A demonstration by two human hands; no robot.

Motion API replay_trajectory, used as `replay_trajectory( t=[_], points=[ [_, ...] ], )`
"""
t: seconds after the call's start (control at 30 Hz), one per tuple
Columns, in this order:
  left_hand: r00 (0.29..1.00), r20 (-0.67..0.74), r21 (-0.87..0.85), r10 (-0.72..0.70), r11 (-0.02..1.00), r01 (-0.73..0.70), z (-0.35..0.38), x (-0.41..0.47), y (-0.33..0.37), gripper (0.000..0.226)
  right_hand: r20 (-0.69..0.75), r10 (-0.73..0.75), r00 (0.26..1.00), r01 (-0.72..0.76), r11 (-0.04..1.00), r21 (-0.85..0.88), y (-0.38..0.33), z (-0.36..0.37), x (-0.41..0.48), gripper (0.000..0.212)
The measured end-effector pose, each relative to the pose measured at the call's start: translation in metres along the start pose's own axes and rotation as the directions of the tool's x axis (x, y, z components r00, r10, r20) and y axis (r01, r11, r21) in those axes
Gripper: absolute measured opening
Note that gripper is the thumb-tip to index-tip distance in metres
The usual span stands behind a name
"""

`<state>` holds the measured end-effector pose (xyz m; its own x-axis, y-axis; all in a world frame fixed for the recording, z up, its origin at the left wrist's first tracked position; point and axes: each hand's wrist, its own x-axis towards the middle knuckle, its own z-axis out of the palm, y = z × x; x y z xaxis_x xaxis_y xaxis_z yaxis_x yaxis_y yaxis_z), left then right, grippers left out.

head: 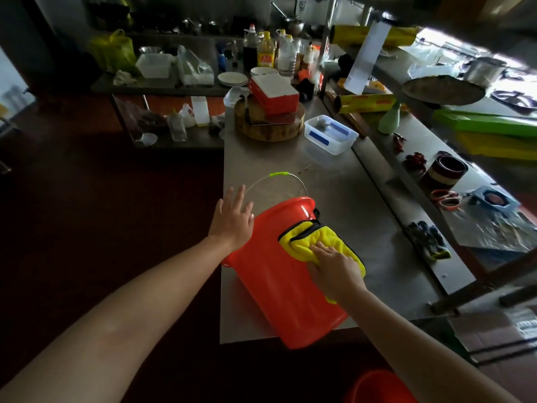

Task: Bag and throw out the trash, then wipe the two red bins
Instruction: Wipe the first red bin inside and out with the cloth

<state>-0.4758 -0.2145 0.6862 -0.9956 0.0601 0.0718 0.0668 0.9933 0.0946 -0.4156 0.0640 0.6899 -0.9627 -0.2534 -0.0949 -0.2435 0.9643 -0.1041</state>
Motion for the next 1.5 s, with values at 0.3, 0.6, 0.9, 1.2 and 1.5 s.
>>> replay_trajectory(
  t=[0.3,0.6,0.9,1.2,1.5],
  points=[
    [0.998,-0.051,-0.168,0.031,0.985,-0.039,-0.001,0.006,0.045,0.062,-0.055,0.031,0.998,-0.028,0.998,0.051,-0.005,-0.017,0.004,0.033],
    [0.994,0.072,-0.35,0.081,0.936,-0.051,-0.014,0.004,0.012,0.064,-0.144,0.008,0.99,0.013,0.99,0.144,-0.016,-0.021,0.009,0.031],
    [0.985,0.133,-0.434,0.11,0.9,-0.042,-0.018,-0.002,-0.009,0.057,-0.041,-0.218,0.975,0.222,0.966,0.131,-0.046,0.011,0.019,0.059],
    [0.956,0.209,-0.437,0.204,0.894,-0.095,-0.024,0.001,-0.022,0.062,-0.023,-0.353,0.935,0.349,0.931,-0.109,-0.103,0.026,0.025,0.068],
    [0.986,0.152,-0.52,0.073,0.854,0.017,0.021,-0.045,-0.059,0.052,-0.107,-0.36,0.927,0.338,0.923,-0.182,-0.074,0.037,0.03,0.063]
  ],
)
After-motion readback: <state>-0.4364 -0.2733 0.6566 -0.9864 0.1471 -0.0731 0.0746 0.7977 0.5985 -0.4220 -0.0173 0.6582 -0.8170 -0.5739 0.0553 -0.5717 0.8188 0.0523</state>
